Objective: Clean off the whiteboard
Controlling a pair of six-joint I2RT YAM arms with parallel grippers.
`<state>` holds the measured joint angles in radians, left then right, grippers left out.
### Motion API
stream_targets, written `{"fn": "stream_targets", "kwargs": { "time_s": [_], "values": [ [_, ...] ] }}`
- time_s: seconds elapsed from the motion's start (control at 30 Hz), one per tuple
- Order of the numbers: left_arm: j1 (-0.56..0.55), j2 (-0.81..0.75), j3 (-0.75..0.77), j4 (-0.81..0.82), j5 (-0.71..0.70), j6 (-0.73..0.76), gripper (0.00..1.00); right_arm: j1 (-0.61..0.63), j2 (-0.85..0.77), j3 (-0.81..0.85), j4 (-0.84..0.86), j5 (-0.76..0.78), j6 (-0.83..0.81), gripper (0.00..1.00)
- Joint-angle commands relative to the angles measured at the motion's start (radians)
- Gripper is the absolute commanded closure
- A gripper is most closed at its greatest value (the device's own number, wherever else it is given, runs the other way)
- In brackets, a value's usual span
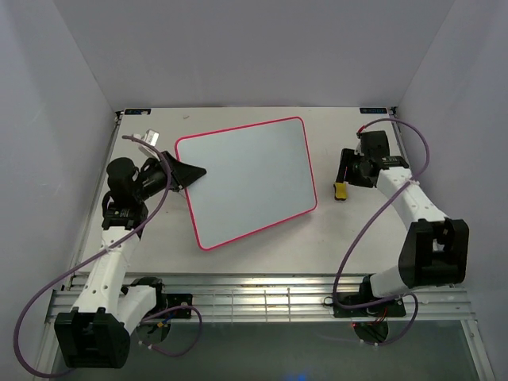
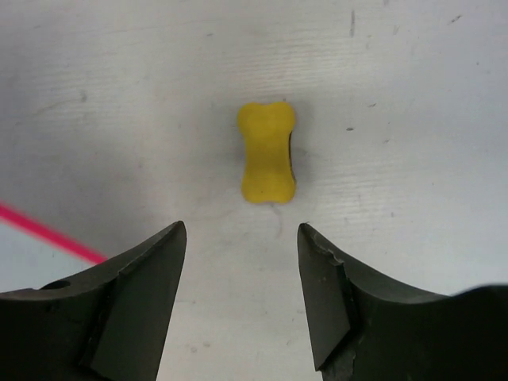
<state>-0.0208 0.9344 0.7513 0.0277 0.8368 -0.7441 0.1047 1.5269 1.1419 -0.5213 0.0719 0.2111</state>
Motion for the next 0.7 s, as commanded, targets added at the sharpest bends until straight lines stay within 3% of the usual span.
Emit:
{"fn": "stream_targets", "kwargs": {
  "time_s": [0.0, 0.2, 0.33, 0.5, 0.67],
  "values": [
    [0.002, -0.013, 0.056, 0.236, -0.047, 0.012, 1.00, -0.003, -0.123, -0.105, 0.056, -0.144, 0.016, 0.34],
    [0.004, 0.072, 0.033, 0.550, -0.102, 0.051, 1.00, -0.003, -0.280, -0.218, 0.112, -0.253, 0.002, 0.32],
    [0.025, 0.206, 0.049, 0.731, -0.038, 0.089, 1.00, -0.003, -0.385, -0.267, 0.145, -0.302, -0.012, 0.27],
    [0.154, 0.303, 0.054, 0.954, 0.083, 0.104, 1.00, -0.003, -0.461, -0.318, 0.201, -0.383, -0.007, 0.16],
    [0.268, 0.411, 0.074, 1.193, 0.200, -0.065, 1.00, 0.004, -0.471, -0.332, 0.224, -0.440, -0.004, 0.09]
  ]
}}
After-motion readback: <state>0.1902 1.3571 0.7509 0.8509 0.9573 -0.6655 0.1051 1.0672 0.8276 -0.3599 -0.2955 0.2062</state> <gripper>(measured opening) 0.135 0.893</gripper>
